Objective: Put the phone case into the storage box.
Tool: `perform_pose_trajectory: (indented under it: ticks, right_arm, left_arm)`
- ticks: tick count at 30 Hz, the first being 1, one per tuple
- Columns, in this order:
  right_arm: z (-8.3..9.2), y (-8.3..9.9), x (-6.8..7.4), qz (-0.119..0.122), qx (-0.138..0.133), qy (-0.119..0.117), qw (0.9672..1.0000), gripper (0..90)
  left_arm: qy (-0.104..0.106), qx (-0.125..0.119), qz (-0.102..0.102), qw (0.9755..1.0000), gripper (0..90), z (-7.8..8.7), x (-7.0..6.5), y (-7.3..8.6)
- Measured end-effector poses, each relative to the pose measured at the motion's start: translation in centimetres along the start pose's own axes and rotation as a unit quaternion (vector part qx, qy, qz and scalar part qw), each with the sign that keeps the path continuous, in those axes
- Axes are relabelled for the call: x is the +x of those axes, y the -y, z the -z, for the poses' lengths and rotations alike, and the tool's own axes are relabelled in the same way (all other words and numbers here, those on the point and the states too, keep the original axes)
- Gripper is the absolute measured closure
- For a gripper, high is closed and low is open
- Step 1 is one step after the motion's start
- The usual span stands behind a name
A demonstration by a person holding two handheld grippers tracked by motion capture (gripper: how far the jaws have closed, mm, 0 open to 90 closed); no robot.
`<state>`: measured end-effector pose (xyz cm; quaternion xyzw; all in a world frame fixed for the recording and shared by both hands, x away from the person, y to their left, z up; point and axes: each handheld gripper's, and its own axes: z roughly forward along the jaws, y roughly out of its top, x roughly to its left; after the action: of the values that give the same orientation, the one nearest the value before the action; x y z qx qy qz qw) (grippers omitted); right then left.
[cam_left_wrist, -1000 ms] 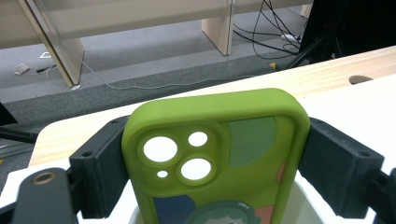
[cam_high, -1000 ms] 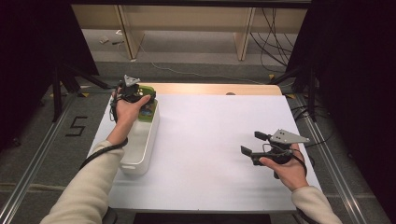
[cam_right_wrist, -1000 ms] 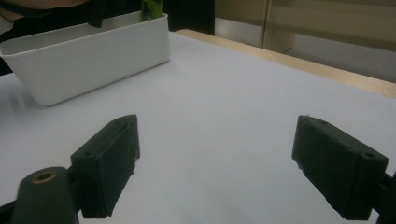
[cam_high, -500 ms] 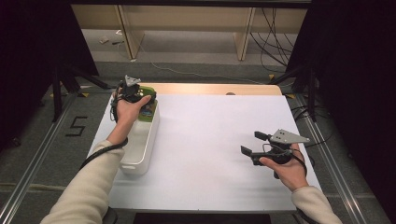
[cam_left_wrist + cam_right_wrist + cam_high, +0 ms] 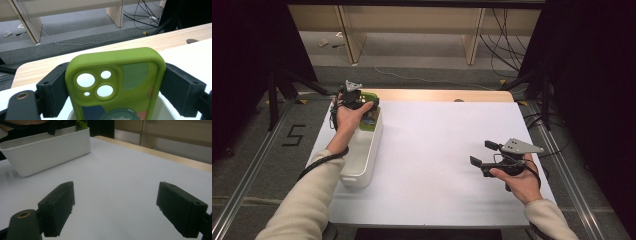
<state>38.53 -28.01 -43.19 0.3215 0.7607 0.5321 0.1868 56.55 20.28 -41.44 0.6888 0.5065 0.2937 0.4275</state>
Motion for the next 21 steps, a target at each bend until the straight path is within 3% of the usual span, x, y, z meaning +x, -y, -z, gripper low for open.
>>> perform_pose_trajectory:
  ticks: [21]
  right_arm:
    - [-0.12, 0.07, 0.06, -0.001, 0.001, -0.003, 1.0, 16.1]
  left_arm:
    - [-0.001, 0.005, 0.01, 0.9999, 11.7, -0.08, 0.18, -0.14]
